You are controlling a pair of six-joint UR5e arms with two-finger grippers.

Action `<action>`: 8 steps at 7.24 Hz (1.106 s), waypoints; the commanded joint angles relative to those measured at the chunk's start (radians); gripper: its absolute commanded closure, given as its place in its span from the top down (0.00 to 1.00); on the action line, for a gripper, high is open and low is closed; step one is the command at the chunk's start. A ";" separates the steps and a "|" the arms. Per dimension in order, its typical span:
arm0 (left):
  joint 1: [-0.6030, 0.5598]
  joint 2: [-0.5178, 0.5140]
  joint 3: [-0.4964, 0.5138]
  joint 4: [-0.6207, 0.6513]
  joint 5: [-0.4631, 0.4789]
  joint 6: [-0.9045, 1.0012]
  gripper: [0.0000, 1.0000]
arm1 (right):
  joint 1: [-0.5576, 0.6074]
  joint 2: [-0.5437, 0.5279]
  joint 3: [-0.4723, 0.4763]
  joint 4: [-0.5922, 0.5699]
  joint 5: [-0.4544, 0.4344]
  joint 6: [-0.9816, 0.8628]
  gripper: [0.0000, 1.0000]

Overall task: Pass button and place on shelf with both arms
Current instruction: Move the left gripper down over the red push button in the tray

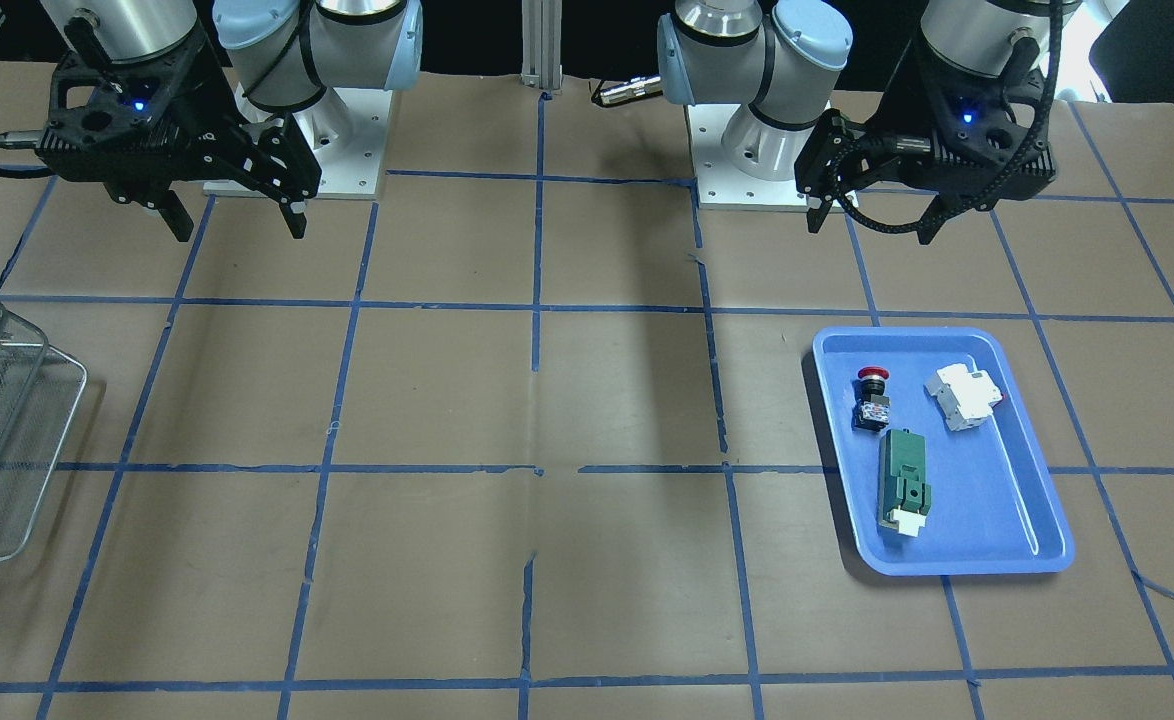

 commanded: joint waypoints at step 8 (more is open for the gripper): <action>0.299 -0.096 -0.611 0.654 0.000 0.405 1.00 | 0.000 0.000 0.003 0.000 -0.003 -0.002 1.00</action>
